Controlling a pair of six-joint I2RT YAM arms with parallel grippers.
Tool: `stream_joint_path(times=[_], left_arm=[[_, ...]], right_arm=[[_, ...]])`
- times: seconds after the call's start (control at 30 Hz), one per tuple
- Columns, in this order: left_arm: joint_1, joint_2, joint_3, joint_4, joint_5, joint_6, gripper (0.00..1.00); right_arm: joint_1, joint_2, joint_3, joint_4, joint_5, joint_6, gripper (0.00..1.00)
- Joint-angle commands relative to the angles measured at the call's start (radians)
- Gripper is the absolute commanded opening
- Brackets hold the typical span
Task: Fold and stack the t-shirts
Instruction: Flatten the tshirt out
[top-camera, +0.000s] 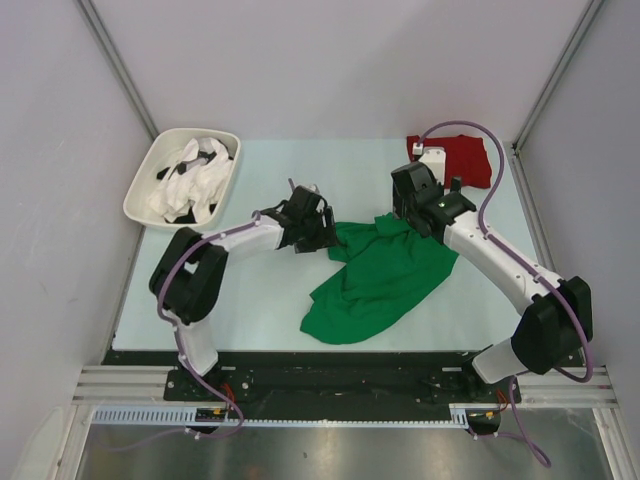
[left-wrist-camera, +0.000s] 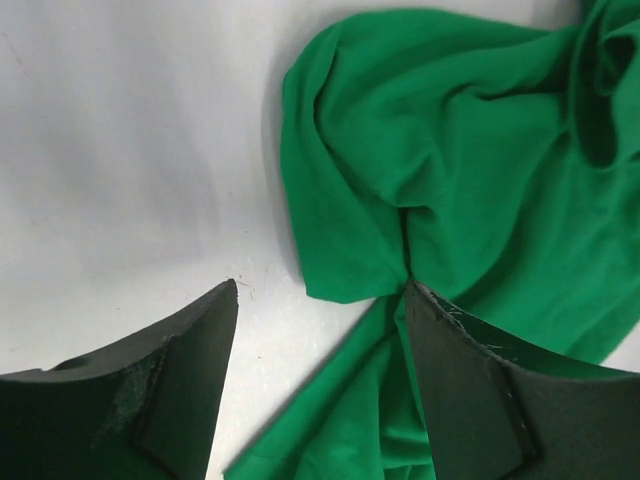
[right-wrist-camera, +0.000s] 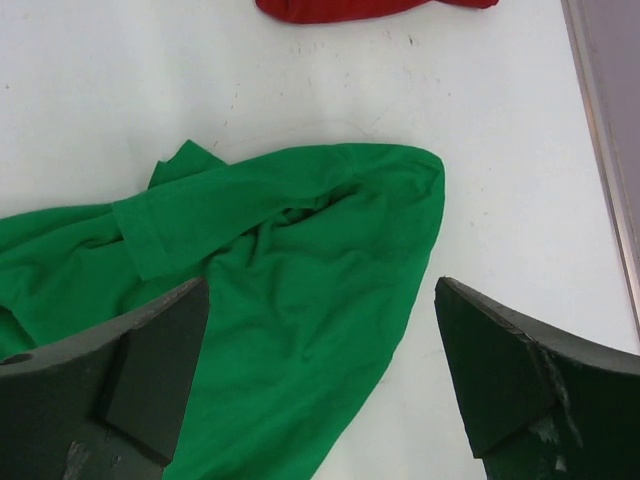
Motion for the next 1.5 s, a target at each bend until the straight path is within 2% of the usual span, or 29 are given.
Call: stream_joint_path(times=[0.0,0.23,0.3,0.43,0.47,0.57,0.7,0.73,1.1,1.13,1.23,1.27,1.33,1.37,1.43,1.47], left_arm=[[-0.026,0.07,0.077,-0.041,0.002,0.014,0.71],[-0.035,0.19,0.164,-0.078,-0.027,0.031,0.64],[-0.037,0.22,0.198,-0.088,-0.036,0.034,0.58],[-0.037,0.263,0.244,-0.113,-0.044,0.042,0.39],[-0.038,0.269,0.25,-0.116,-0.047,0.043,0.31],[-0.038,0.28,0.261,-0.119,-0.047,0.046,0.16],[-0.038,0.28,0.261,-0.116,-0.047,0.048,0.06],[-0.037,0.274,0.26,-0.116,-0.046,0.048,0.0],[-0.032,0.225,0.209,-0.102,-0.036,0.053,0.0],[-0.029,0.222,0.203,-0.096,-0.033,0.051,0.0],[-0.027,0.222,0.188,-0.084,-0.027,0.051,0.0],[-0.024,0.222,0.184,-0.082,-0.026,0.051,0.0],[-0.024,0.22,0.174,-0.075,-0.018,0.051,0.0],[-0.023,0.22,0.171,-0.073,-0.018,0.05,0.0],[-0.023,0.214,0.16,-0.067,-0.018,0.051,0.0],[-0.021,0.214,0.158,-0.065,-0.015,0.051,0.0]], right_arm=[[0.003,-0.015,-0.018,0.047,0.004,0.019,1.0],[0.003,0.008,-0.055,0.098,-0.036,0.007,1.0],[0.001,0.025,-0.056,0.139,-0.054,-0.007,1.0],[-0.028,0.08,-0.056,0.236,-0.166,-0.029,1.0],[-0.039,0.106,-0.055,0.272,-0.192,-0.029,1.0],[-0.076,0.154,-0.052,0.323,-0.295,-0.021,1.0],[-0.08,0.276,-0.024,0.354,-0.37,-0.021,1.0],[-0.073,0.294,-0.019,0.363,-0.377,-0.026,1.0],[-0.039,0.435,0.062,0.422,-0.412,-0.052,0.98],[-0.039,0.439,0.067,0.423,-0.41,-0.055,0.96],[-0.036,0.47,0.085,0.423,-0.386,-0.062,0.79],[-0.037,0.482,0.09,0.422,-0.38,-0.064,0.63],[-0.036,0.499,0.103,0.416,-0.364,-0.072,0.51],[-0.037,0.514,0.106,0.412,-0.36,-0.073,0.39],[-0.036,0.53,0.113,0.403,-0.349,-0.076,0.37],[-0.034,0.536,0.119,0.402,-0.346,-0.076,0.42]])
